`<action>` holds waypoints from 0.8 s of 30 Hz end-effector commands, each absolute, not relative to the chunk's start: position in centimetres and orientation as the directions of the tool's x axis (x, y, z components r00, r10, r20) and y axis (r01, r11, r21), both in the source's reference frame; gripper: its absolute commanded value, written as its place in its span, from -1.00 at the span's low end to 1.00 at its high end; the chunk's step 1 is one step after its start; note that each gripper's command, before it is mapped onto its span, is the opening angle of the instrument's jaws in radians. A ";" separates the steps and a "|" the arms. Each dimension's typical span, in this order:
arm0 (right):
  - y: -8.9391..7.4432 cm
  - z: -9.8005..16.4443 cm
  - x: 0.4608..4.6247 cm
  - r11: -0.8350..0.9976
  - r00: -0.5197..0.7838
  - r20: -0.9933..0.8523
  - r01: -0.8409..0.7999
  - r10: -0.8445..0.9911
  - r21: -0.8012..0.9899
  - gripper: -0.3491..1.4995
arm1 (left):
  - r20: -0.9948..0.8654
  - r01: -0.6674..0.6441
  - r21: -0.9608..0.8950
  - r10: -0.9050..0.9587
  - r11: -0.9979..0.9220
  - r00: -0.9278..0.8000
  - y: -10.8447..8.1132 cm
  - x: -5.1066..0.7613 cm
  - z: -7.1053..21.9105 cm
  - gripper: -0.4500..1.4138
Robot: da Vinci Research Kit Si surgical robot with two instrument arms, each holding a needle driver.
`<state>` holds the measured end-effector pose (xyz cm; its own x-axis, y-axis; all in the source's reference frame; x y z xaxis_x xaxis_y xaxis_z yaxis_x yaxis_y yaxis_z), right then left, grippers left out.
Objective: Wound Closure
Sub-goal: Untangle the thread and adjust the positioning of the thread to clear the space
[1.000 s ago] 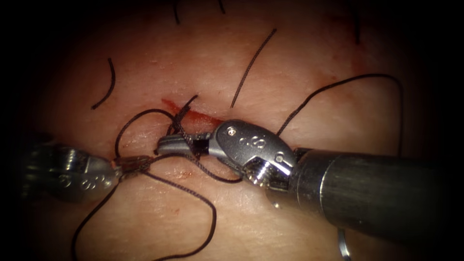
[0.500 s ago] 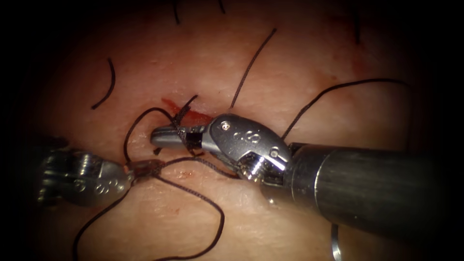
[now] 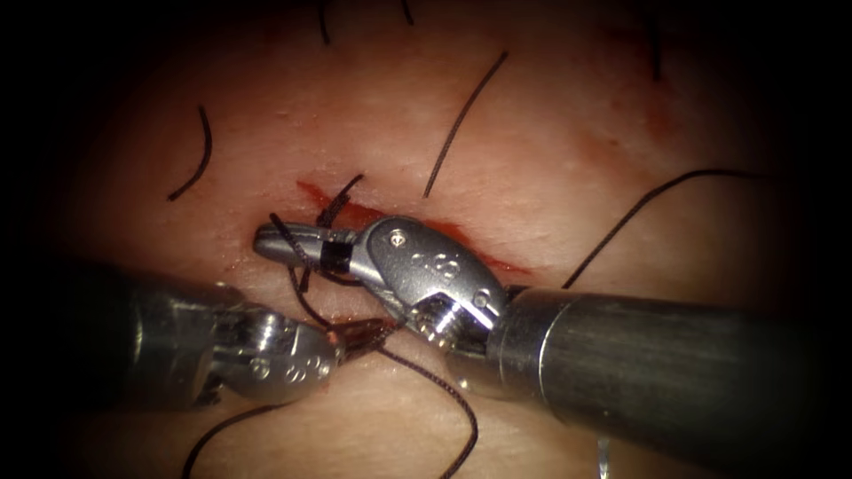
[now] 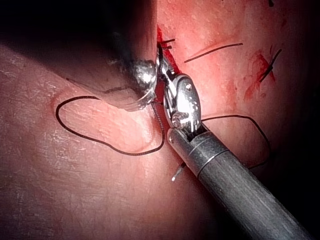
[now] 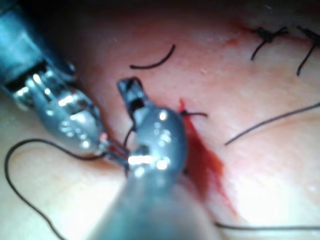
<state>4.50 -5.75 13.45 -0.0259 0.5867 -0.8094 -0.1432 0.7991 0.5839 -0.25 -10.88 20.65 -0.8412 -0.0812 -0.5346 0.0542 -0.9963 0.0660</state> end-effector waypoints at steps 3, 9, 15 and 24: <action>-5.8 13.5 4.60 0.802 -0.017 -0.812 -0.146 0.583 0.579 -1.00 | -0.530 0.037 0.087 -0.078 -0.995 -0.844 -10.9 -0.17 20.5 -1.00; -5.7 13.5 4.70 0.776 -0.114 -0.799 -0.191 0.591 0.601 -1.00 | -0.532 0.045 0.105 -0.094 -0.993 -0.841 -11.0 -0.36 20.5 -1.00; -5.6 13.4 4.55 0.773 -0.156 -0.811 -0.247 0.563 0.584 -1.00 | -0.549 0.058 0.097 -0.102 -0.994 -0.829 -11.3 -0.49 20.5 -1.00; -5.5 13.4 4.51 0.769 -0.142 -0.819 -0.286 0.556 0.572 -0.38 | -0.554 0.082 0.101 -0.125 -0.991 -0.823 -11.3 -0.45 20.2 -1.00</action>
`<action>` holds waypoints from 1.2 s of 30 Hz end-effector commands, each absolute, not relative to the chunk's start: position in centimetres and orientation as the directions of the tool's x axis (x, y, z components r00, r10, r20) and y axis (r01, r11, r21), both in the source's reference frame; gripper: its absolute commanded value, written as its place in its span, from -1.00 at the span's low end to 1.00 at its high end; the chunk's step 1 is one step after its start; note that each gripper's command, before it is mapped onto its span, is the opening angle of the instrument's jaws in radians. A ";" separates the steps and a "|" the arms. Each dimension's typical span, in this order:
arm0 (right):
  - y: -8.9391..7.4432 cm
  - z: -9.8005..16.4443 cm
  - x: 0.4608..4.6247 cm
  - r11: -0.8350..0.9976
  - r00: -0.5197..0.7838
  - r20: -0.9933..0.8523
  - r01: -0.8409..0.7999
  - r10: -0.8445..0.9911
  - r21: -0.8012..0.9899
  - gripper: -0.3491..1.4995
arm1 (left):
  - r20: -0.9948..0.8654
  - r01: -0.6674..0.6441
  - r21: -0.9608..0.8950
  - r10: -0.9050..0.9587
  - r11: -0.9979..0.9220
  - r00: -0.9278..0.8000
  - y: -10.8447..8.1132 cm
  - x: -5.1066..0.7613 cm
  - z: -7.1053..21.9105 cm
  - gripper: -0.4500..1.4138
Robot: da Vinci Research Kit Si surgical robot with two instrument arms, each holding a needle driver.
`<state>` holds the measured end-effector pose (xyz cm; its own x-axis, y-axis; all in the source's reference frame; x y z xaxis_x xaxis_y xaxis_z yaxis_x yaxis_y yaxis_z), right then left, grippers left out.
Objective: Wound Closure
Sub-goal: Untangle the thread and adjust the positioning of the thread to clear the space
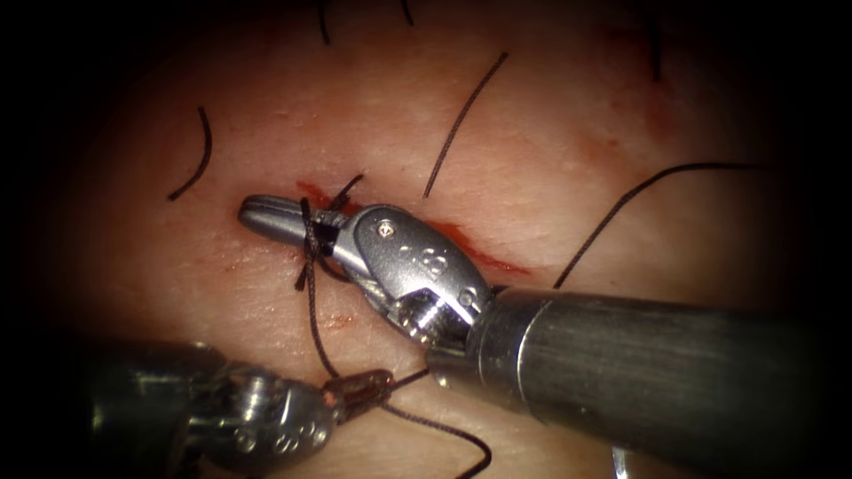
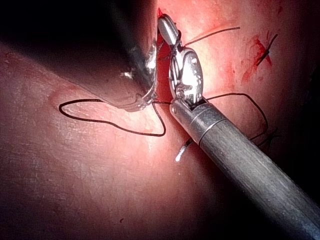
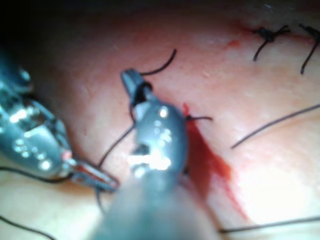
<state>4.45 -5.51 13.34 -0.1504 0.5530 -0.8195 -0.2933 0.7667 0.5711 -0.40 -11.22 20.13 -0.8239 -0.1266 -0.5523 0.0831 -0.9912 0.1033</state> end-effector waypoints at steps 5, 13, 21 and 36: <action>-5.5 13.4 4.39 0.771 -0.032 -0.814 -0.303 0.580 0.561 0.18 | -0.574 0.085 0.104 -0.130 -0.991 -0.809 -11.3 -0.31 19.9 -1.00; -5.4 13.5 4.19 0.769 0.066 -0.803 -0.346 0.592 0.538 0.42 | -0.618 0.083 0.110 -0.133 -0.990 -0.775 -11.3 -0.20 19.6 -1.00; -5.5 13.5 4.04 0.802 0.186 -0.792 -0.293 0.582 0.520 0.26 | -0.656 0.091 0.132 -0.156 -0.987 -0.738 -10.9 -0.03 19.4 -1.00; -6.0 13.6 4.19 0.827 0.336 -0.778 -0.003 0.530 0.562 0.22 | -0.697 0.193 0.127 -0.226 -0.973 -0.680 -10.0 0.14 19.9 -1.00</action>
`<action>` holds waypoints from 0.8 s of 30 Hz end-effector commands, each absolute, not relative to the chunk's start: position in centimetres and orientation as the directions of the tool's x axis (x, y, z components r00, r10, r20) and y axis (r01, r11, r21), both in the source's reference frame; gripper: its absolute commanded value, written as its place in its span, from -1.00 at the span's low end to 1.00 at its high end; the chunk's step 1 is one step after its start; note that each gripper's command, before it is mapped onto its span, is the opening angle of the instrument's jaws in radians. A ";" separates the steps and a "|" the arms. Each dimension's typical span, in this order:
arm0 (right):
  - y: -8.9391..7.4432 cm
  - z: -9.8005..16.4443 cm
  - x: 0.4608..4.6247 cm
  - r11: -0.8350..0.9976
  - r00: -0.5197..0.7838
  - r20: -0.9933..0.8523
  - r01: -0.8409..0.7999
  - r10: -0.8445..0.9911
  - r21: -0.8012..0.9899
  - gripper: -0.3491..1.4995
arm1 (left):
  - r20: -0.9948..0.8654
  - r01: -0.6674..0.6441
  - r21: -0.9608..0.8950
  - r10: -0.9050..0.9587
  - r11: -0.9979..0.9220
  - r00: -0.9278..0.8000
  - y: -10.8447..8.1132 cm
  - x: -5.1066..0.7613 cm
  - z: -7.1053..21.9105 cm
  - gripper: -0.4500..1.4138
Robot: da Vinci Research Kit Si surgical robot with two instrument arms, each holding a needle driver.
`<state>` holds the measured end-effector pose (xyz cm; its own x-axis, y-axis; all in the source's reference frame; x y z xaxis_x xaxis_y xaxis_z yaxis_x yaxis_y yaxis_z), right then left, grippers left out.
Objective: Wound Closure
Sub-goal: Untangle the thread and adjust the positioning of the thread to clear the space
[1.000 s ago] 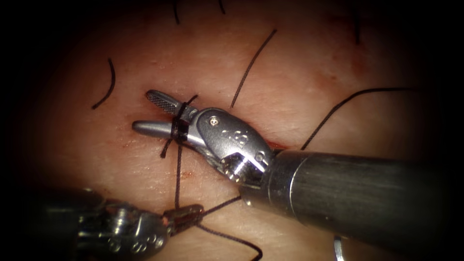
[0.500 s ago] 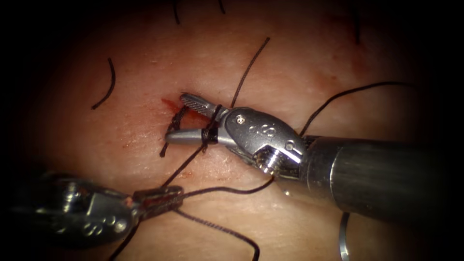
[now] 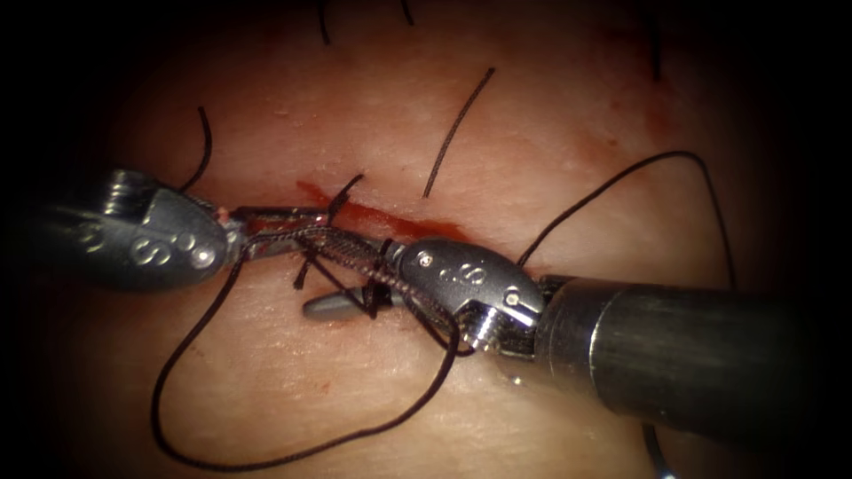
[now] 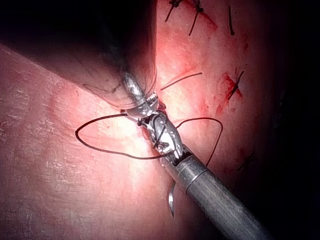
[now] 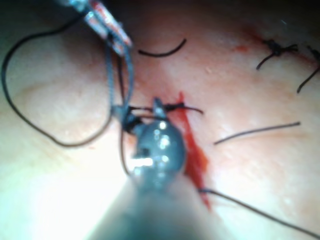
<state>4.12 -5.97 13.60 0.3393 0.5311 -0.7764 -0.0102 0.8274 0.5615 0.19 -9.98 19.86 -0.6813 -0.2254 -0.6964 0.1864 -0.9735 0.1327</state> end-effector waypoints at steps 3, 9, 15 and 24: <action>-6.0 13.6 4.20 0.821 0.331 -0.782 0.038 0.528 0.570 0.17 | -0.693 0.267 0.101 -0.261 -0.958 -0.672 -9.9 0.17 20.2 -1.00; -6.1 13.6 4.22 0.810 0.315 -0.787 0.084 0.531 0.580 0.09 | -0.839 0.397 0.072 -0.271 -0.915 -0.472 -9.7 0.24 20.6 -1.00; -6.1 13.5 4.23 0.793 0.260 -0.793 0.132 0.552 0.595 0.02 | -0.927 0.488 0.056 -0.227 -0.871 -0.299 -9.6 0.21 20.7 -1.00; -6.0 13.5 4.20 0.776 0.157 -0.794 0.172 0.587 0.607 -0.09 | -0.989 0.653 0.093 -0.143 -0.752 -0.024 -9.7 0.16 20.6 -1.00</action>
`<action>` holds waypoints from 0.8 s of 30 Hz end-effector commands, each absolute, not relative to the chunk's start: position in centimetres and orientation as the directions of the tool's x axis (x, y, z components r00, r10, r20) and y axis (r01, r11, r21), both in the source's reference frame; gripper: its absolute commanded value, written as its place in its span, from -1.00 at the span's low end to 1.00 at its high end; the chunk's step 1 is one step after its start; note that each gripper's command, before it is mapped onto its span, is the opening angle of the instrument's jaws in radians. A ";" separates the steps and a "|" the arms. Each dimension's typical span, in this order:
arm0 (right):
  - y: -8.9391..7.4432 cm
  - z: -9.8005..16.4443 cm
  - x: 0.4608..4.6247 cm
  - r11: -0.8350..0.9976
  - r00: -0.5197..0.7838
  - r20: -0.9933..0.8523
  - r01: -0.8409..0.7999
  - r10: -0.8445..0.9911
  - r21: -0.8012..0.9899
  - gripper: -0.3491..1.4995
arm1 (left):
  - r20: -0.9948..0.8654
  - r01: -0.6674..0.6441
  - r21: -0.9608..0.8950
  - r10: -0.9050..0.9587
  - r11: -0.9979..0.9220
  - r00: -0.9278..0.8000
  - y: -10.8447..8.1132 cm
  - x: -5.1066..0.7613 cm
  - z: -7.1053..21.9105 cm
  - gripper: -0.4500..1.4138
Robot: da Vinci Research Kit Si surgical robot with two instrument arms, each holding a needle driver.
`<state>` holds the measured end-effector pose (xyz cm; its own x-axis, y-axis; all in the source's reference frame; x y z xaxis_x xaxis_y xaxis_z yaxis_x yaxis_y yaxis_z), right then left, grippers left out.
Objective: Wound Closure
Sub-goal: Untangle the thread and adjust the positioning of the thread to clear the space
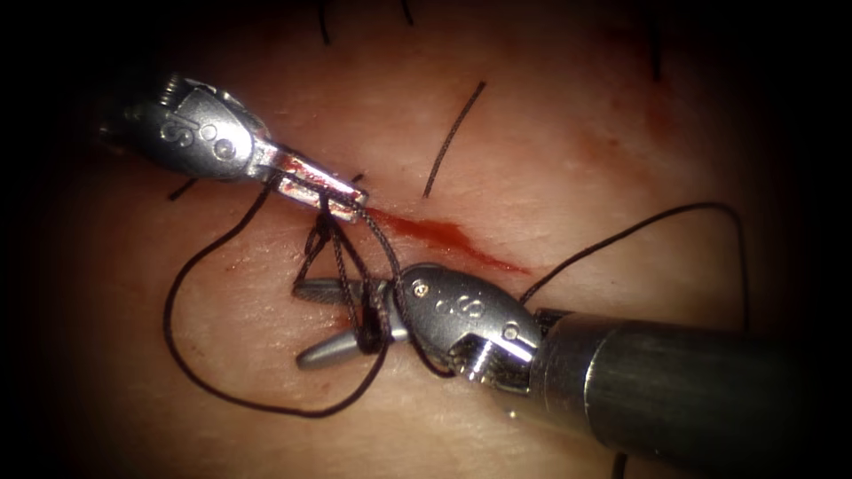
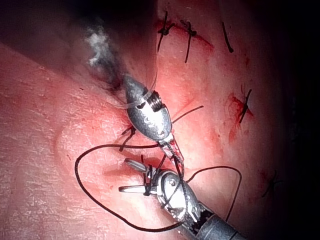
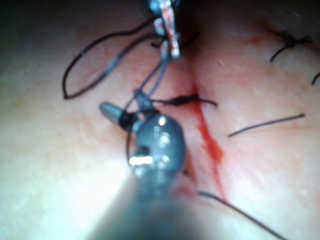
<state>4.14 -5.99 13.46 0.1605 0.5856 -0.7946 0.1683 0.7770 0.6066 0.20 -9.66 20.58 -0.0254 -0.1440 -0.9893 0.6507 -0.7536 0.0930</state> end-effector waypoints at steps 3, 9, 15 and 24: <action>-6.0 13.5 4.20 0.771 0.143 -0.793 0.186 0.592 0.609 -0.11 | -0.991 0.673 0.108 -0.136 -0.731 0.010 -9.7 0.16 20.7 -1.00; -6.0 13.5 4.19 0.753 0.111 -0.782 0.214 0.614 0.622 -0.11 | -0.980 0.731 0.123 -0.200 -0.671 -0.020 -9.7 0.17 21.0 -1.00; -6.0 13.5 4.16 0.748 0.101 -0.779 0.224 0.619 0.624 -0.11 | -0.966 0.730 0.137 -0.254 -0.670 -0.052 -9.7 0.22 21.3 -1.00; -6.0 13.5 4.10 0.733 0.061 -0.762 0.233 0.645 0.639 -0.14 | -0.933 0.736 0.218 -0.359 -0.641 -0.035 -9.7 0.26 21.6 -1.00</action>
